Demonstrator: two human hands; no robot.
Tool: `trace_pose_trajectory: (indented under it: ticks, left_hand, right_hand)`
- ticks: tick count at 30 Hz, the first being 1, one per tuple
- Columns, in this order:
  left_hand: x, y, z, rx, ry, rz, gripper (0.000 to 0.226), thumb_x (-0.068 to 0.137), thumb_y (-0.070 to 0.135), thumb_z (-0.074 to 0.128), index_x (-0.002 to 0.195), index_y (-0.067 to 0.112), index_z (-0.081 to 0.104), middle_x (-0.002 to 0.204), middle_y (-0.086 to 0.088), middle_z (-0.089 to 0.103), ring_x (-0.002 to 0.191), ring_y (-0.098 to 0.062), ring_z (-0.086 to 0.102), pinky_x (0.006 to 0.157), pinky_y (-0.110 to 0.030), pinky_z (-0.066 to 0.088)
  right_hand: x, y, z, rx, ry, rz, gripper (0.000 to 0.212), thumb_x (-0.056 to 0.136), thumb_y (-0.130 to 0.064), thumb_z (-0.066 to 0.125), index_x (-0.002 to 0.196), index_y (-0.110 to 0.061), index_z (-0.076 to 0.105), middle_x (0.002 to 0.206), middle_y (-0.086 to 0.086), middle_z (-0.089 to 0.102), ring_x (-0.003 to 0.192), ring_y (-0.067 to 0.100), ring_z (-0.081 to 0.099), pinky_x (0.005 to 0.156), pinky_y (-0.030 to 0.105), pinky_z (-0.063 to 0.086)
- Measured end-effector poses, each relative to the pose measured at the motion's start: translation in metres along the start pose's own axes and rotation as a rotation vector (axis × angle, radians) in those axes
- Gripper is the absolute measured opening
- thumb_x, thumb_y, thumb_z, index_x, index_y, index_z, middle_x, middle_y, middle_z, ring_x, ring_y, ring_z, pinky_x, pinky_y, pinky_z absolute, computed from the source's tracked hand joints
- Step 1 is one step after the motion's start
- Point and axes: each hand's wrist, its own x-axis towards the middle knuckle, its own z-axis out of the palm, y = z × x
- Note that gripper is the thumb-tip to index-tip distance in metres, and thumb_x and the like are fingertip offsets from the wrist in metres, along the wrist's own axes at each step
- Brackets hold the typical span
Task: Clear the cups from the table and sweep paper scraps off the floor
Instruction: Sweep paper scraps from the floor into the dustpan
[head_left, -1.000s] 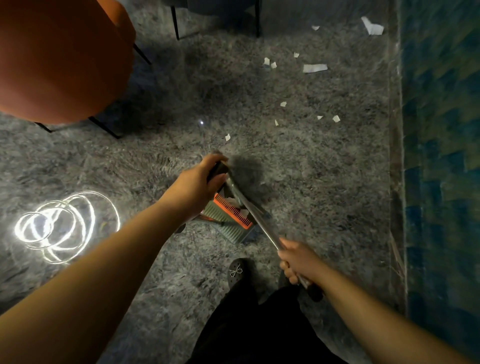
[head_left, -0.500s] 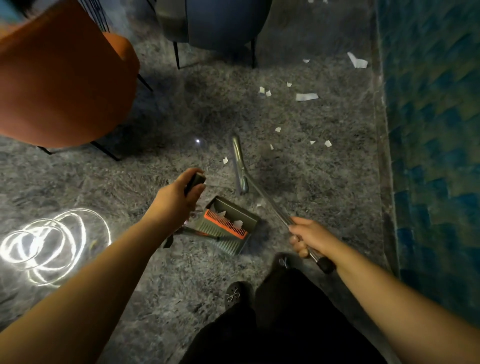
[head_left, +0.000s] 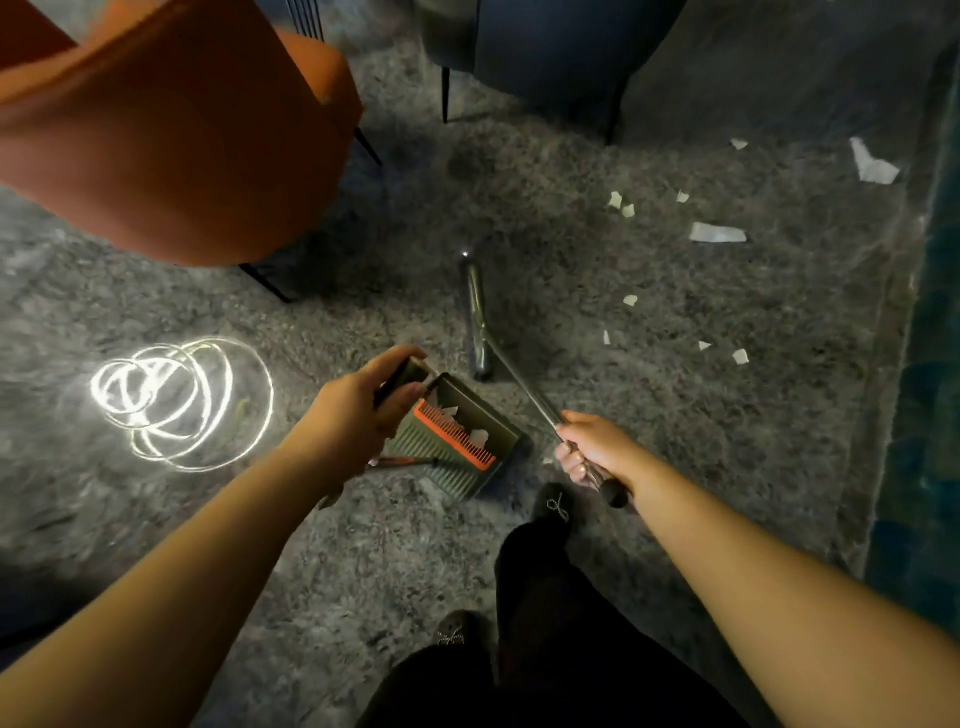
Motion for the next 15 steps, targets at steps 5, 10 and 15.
trace_pose_trajectory:
  ticks: [5, 10, 15]
  left_hand:
    - [0.039, 0.032, 0.008, -0.023, -0.019, -0.002, 0.041, 0.096, 0.033, 0.058, 0.134, 0.044, 0.049, 0.071, 0.015, 0.055, 0.056, 0.010, 0.058, 0.042, -0.010, 0.040]
    - [0.077, 0.067, 0.020, -0.019, -0.021, -0.011, 0.041, 0.096, 0.035, 0.057, 0.135, 0.044, 0.048, 0.071, 0.013, 0.056, 0.056, 0.010, 0.058, 0.042, -0.010, 0.040]
    - [0.121, 0.105, 0.031, -0.006, -0.036, 0.050, 0.038, 0.096, 0.035, 0.058, 0.132, 0.042, 0.049, 0.067, 0.014, 0.056, 0.053, 0.007, 0.058, 0.041, -0.010, 0.040]
  right_hand:
    - [0.016, -0.044, -0.040, -0.072, 0.053, 0.004, 0.022, 0.103, -0.007, 0.029, 0.089, -0.018, 0.042, 0.059, 0.003, 0.030, 0.029, 0.004, 0.028, 0.031, 0.010, 0.021]
    - [0.009, -0.079, -0.103, -0.041, 0.134, -0.002, 0.017, 0.104, -0.009, 0.029, 0.095, -0.017, 0.041, 0.061, 0.003, 0.030, 0.028, 0.004, 0.028, 0.031, 0.011, 0.020]
    - [0.002, -0.096, -0.153, -0.015, 0.274, -0.048, 0.017, 0.104, -0.007, 0.032, 0.111, -0.011, 0.047, 0.060, 0.008, 0.036, 0.028, 0.007, 0.032, 0.031, 0.013, 0.024]
